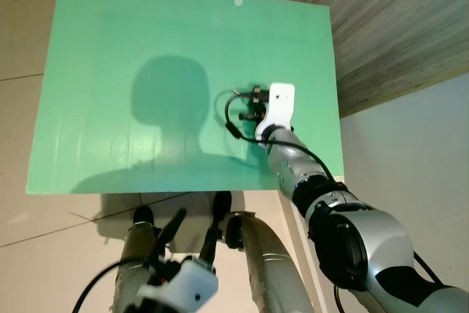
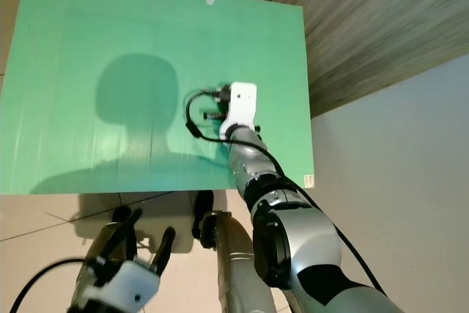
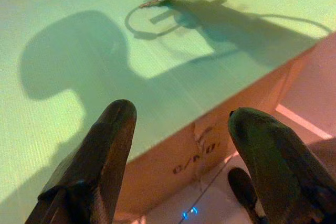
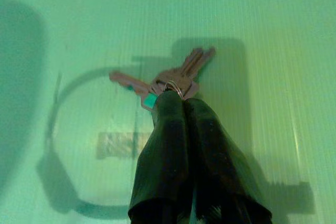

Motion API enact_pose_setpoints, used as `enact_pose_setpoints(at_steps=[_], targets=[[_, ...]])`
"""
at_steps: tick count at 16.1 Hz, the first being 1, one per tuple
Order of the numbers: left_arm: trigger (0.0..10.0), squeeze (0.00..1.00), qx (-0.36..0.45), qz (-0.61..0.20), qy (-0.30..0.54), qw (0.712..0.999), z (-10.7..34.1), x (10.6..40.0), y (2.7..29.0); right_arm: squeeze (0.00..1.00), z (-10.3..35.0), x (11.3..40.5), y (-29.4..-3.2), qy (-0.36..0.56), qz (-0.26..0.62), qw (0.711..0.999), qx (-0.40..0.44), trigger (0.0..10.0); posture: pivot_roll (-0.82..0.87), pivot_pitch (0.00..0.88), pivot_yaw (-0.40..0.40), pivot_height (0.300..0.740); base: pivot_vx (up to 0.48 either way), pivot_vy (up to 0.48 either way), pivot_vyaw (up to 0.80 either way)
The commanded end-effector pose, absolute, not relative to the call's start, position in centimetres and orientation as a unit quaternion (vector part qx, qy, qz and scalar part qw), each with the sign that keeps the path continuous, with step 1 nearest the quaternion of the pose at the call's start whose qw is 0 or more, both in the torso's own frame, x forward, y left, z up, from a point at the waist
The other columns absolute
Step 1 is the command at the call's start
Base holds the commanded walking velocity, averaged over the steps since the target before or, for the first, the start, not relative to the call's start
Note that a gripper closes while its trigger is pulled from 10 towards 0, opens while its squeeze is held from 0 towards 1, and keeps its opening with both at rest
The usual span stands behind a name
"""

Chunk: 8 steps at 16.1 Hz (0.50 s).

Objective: Hang keys on a hook

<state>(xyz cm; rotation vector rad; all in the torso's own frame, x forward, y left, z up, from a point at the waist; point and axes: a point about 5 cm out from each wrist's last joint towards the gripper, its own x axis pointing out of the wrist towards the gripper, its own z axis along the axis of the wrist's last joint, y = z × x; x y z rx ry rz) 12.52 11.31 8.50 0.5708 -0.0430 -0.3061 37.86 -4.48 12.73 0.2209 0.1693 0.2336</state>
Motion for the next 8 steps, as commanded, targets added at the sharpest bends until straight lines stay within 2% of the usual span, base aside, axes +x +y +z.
enact_pose_setpoints(at_steps=[1,3,4,5,8], targets=[[10.0,0.00,0.273,-0.172,0.004,0.946,7.3,12.1,10.9,0.00,11.9,37.4,-4.3,0.094,0.116,0.980,0.129,0.0,0.37,0.569,-0.282,0.740,0.000,0.000,0.00],[10.0,0.00,0.276,-0.178,-0.007,0.944,7.0,13.5,10.9,0.00,12.3,37.6,-4.7,0.081,0.120,0.981,0.127,0.0,0.35,0.502,-0.273,0.740,0.000,0.000,0.00],[10.0,0.00,0.278,-0.179,-0.024,0.943,7.0,15.6,11.0,0.00,13.3,38.1,-5.4,0.056,0.130,0.983,0.119,0.0,0.33,0.440,-0.262,0.740,0.000,0.000,0.00],[10.0,0.00,0.276,-0.177,-0.025,0.944,6.9,16.3,11.2,0.00,13.5,38.3,-5.6,0.050,0.131,0.983,0.116,0.0,0.32,0.401,-0.254,0.740,0.000,0.000,0.00],[10.0,0.00,0.258,-0.158,0.010,0.953,5.7,21.3,12.9,0.00,16.3,39.7,-8.8,-0.015,0.119,0.988,0.099,0.0,0.24,0.233,-0.202,0.740,0.000,0.000,0.00]])
